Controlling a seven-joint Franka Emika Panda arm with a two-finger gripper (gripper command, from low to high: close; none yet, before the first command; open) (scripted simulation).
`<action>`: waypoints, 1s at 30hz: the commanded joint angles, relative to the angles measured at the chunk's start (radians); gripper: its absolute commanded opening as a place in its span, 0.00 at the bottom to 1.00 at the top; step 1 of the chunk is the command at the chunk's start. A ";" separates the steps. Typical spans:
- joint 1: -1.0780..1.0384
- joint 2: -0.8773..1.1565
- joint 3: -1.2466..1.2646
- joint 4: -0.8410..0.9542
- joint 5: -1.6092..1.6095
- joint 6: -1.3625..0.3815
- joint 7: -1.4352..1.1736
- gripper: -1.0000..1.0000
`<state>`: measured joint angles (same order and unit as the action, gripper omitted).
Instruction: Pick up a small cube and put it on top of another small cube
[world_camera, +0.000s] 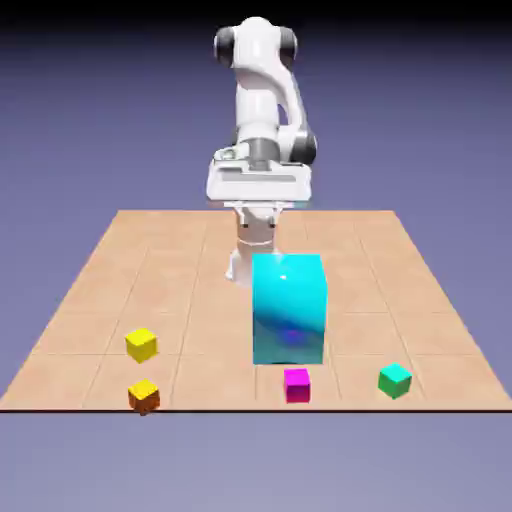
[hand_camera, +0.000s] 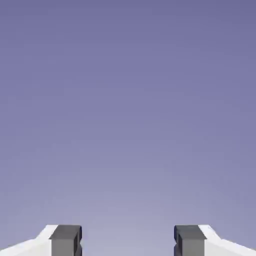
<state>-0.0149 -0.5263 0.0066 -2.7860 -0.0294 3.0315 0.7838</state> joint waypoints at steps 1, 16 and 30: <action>-0.022 0.036 0.005 0.020 -0.024 -0.005 0.035 0.50; -0.357 0.580 0.087 0.319 -0.390 -0.073 0.567 0.50; -0.558 1.041 0.098 0.574 -0.684 -0.085 0.981 0.50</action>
<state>-0.5730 0.5150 0.1047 -2.2116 -0.7131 2.9461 1.7650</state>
